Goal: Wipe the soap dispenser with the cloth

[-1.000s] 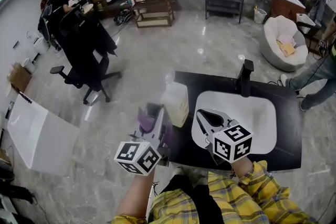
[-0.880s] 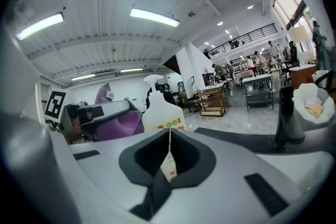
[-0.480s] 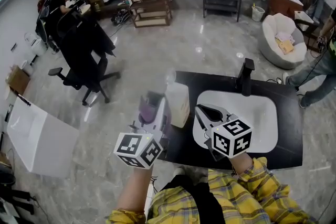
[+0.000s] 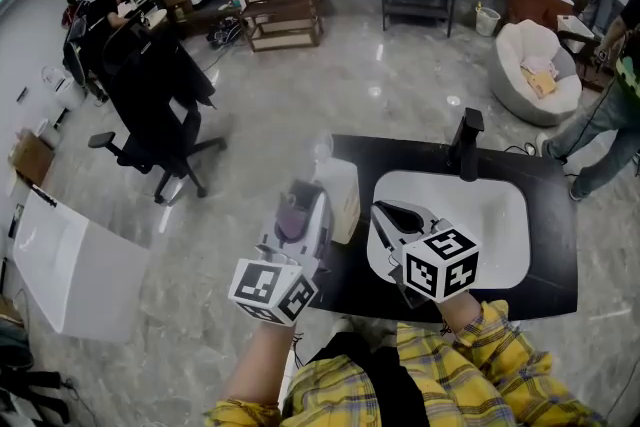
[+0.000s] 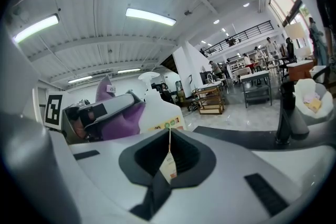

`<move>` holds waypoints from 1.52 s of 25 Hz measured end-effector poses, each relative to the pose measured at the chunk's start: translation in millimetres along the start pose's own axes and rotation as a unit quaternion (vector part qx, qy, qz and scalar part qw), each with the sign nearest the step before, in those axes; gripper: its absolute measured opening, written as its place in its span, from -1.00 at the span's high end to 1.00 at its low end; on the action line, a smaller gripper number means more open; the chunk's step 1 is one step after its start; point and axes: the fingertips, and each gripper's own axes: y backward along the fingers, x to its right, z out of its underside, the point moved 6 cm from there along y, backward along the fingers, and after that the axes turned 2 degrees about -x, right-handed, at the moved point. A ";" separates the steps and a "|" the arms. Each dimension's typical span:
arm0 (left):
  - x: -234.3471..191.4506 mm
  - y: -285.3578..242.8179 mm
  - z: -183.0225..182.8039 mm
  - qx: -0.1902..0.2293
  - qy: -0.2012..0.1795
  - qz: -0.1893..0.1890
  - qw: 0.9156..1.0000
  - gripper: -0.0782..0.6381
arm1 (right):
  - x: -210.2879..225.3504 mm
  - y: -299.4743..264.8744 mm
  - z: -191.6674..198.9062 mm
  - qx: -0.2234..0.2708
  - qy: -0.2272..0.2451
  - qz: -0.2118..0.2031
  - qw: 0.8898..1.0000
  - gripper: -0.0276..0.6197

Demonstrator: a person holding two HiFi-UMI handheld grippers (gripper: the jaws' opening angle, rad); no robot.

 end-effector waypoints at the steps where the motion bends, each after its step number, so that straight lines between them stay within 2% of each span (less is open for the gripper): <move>1: 0.2 0.6 2.9 -0.001 0.001 0.001 1.000 0.61 | 0.3 -0.1 0.6 -0.001 -0.001 0.000 1.000 0.90; 15: 2.7 12.3 33.6 0.000 0.035 -0.011 0.999 0.61 | 4.0 -4.7 11.9 -0.015 -0.006 -0.003 1.000 0.90; 22: 0.4 17.3 66.3 -0.045 0.062 -0.016 0.997 0.61 | 1.6 -9.5 13.3 -0.021 -0.008 -0.004 1.000 0.90; 27: -1.1 17.6 87.6 -0.062 0.065 -0.018 0.996 0.61 | 1.3 -12.3 19.1 -0.029 -0.008 -0.005 1.000 0.90; 38: -3.7 14.8 129.9 -0.130 0.097 -0.028 0.986 0.61 | 5.4 -16.4 25.3 -0.039 -0.010 -0.005 0.999 0.90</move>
